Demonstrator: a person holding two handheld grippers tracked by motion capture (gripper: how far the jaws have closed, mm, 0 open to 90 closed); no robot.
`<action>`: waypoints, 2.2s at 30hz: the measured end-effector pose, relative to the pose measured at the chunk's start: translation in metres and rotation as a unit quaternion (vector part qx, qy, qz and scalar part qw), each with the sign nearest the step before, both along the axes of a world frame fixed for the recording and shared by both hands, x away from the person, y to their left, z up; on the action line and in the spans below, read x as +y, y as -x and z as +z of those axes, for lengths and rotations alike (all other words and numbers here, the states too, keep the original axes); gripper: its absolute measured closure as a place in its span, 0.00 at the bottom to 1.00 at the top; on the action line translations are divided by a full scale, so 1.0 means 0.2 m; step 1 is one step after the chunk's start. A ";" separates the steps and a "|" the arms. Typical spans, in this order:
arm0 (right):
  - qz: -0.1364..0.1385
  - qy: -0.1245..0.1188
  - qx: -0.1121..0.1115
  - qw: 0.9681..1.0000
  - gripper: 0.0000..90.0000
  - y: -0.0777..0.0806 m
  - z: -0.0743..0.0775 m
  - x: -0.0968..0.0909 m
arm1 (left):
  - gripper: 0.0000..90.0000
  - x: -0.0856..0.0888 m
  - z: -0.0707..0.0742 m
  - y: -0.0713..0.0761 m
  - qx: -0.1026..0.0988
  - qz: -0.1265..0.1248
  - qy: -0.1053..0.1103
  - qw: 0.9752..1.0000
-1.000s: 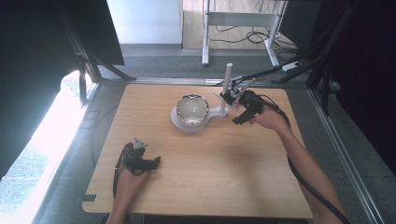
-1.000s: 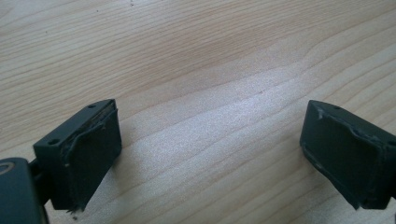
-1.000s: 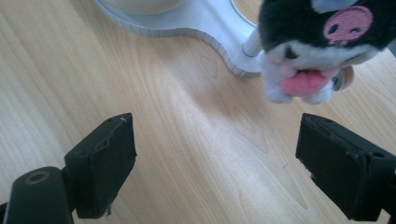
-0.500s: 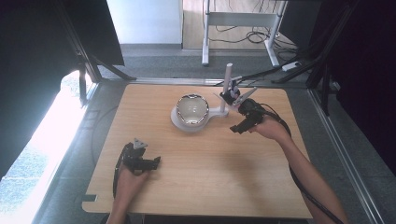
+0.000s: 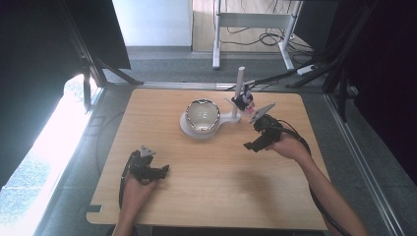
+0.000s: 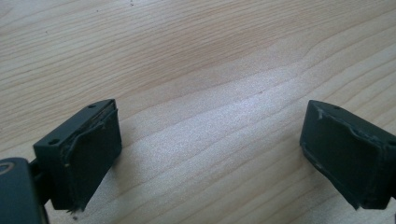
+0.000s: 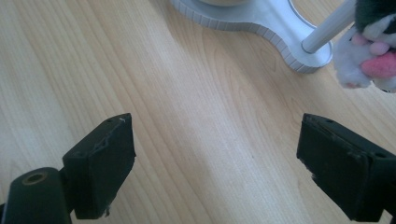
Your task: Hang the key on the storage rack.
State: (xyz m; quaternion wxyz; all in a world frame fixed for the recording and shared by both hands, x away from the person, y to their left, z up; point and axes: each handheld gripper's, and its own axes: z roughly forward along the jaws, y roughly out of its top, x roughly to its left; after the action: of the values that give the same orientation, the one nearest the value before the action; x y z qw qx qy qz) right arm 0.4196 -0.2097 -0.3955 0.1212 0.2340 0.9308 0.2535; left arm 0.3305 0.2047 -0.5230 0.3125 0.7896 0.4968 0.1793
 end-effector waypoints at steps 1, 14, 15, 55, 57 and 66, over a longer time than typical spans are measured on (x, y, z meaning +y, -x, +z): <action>0.001 -0.002 -0.003 1.000 0.13 0.01 0.00 0.00 | 0.06 0.00 0.00 0.00 0.000 0.001 0.000 1.000; 0.006 -0.014 -0.020 1.000 0.12 0.16 -0.05 -0.04 | 0.06 0.00 0.00 0.00 0.001 0.001 0.002 1.000; 0.007 -0.015 -0.021 1.000 0.12 0.18 -0.05 -0.04 | 0.06 0.00 0.00 0.00 0.001 0.001 0.001 1.000; -0.019 -0.044 -0.031 0.998 0.06 0.48 -0.34 -0.11 | 0.06 0.00 0.00 0.00 0.001 0.001 0.000 1.000; -0.020 -0.045 -0.028 0.998 0.06 0.48 -0.37 -0.10 | 0.06 0.00 0.00 0.00 0.001 0.001 0.000 1.000; -0.026 -0.053 -0.024 0.998 0.06 0.50 -0.50 -0.07 | 0.06 0.00 0.00 0.00 0.001 0.001 0.000 1.000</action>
State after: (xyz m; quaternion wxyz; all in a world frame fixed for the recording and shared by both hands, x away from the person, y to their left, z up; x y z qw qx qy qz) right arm 0.3199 -0.2247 -0.4953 0.1377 0.2576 0.9065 0.3049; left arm 0.3303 0.2045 -0.5229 0.3123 0.7893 0.4975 0.1789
